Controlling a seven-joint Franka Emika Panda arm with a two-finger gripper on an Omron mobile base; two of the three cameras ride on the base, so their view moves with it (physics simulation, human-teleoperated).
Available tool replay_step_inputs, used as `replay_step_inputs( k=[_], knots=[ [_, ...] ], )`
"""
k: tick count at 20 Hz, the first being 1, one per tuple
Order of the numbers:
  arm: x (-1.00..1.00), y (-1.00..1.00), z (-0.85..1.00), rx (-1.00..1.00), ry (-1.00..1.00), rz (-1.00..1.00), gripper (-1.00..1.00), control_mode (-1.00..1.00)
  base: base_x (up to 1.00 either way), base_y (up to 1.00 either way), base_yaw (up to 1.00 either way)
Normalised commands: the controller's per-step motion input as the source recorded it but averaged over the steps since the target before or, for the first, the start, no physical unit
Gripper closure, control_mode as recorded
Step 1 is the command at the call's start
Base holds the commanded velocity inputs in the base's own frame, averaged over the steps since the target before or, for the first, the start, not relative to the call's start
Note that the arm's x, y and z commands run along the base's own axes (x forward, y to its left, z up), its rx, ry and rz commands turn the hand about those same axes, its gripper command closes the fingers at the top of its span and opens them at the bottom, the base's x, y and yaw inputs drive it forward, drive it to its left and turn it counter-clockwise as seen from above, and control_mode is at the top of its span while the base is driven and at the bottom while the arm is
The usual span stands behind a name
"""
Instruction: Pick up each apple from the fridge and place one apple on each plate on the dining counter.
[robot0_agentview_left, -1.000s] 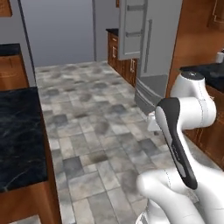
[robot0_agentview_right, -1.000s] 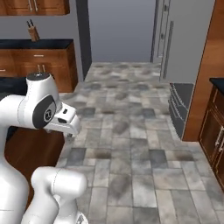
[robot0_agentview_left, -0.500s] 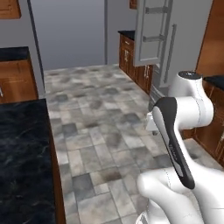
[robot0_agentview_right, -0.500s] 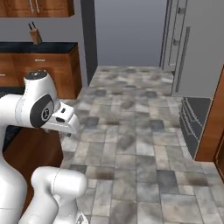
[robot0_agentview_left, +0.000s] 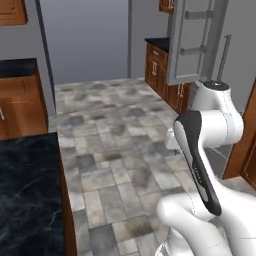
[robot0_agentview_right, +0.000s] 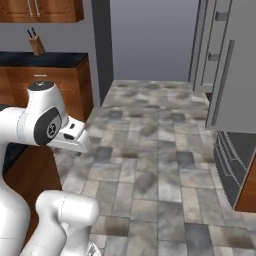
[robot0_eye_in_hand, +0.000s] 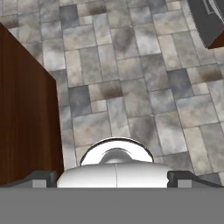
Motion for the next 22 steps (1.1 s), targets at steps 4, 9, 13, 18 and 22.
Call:
replay_step_inputs(
  k=[4, 9, 13, 18, 22],
  knots=[
    [0.0, 0.0, 0.0, 0.0, 0.0, 0.0, -1.0, 1.0, 1.0, -0.01, -0.08],
    [0.0, 0.0, 0.0, 0.0, 0.0, 0.0, -1.0, 1.0, 1.0, 0.0, -0.05],
    [0.0, 0.0, 0.0, 0.0, 0.0, 0.0, -1.0, 1.0, 1.0, 0.0, -0.2],
    [0.0, 0.0, 0.0, 0.0, 0.0, 0.0, -1.0, 1.0, 1.0, 0.0, -0.33],
    [0.0, 0.0, 0.0, 0.0, 0.0, 0.0, -1.0, 1.0, 1.0, -0.02, -0.36]
  ],
)
